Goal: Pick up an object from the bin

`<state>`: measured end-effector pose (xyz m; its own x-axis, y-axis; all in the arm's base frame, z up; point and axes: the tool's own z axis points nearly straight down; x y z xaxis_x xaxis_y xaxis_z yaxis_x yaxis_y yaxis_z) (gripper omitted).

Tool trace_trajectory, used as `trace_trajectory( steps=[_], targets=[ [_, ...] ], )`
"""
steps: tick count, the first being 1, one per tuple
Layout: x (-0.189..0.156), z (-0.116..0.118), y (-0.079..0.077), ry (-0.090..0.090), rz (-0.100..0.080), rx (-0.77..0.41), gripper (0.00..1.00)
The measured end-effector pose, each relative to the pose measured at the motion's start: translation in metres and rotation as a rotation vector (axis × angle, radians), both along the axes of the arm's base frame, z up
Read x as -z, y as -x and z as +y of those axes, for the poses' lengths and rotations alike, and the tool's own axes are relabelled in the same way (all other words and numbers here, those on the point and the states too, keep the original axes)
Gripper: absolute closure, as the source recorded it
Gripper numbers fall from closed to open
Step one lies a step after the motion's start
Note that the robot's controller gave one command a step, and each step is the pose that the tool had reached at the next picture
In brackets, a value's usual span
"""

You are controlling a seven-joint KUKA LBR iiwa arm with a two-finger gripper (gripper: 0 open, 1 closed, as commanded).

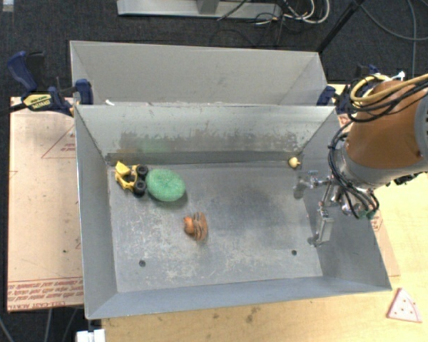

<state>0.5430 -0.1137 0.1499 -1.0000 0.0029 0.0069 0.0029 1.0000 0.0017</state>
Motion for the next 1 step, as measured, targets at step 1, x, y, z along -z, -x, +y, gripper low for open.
trace_trajectory(
  steps=[1],
  targets=[
    [-0.0046, 0.0004, -0.0017, 0.001, -0.008, -0.003, 0.00]
  ],
)
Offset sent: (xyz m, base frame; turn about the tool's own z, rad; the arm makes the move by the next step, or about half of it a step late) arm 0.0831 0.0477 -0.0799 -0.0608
